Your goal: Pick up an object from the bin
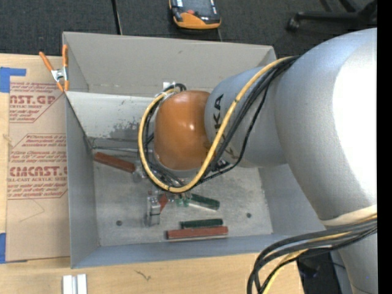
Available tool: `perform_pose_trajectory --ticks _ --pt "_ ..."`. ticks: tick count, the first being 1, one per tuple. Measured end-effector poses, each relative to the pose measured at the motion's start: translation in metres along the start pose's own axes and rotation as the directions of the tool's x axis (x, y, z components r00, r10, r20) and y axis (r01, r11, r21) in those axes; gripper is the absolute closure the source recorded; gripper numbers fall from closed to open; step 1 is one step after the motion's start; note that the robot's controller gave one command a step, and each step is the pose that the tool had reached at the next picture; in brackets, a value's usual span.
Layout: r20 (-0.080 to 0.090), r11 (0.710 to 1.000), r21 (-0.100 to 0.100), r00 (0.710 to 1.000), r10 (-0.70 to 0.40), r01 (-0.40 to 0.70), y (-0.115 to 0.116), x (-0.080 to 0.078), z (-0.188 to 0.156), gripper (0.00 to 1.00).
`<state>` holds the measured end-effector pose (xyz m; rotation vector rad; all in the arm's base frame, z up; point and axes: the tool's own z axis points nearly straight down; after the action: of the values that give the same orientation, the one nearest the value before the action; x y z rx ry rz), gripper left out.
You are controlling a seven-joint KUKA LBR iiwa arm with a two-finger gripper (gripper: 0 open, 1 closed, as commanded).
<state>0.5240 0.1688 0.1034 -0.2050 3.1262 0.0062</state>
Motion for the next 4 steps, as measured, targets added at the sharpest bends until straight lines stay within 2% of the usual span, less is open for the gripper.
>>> perform_pose_trajectory --ticks 1,2,3,4 --pt "-0.011 0.987 0.002 0.987 -0.161 0.161 -0.029 0.004 0.035 0.00" --pt "-0.007 0.979 0.001 0.979 -0.204 0.204 -0.032 -0.003 0.003 0.00" --pt "-0.010 0.987 0.000 0.987 -0.161 0.161 -0.029 0.004 0.036 0.00" --pt "-0.009 0.949 -0.001 0.949 -0.314 0.314 -0.032 0.011 0.033 1.00"
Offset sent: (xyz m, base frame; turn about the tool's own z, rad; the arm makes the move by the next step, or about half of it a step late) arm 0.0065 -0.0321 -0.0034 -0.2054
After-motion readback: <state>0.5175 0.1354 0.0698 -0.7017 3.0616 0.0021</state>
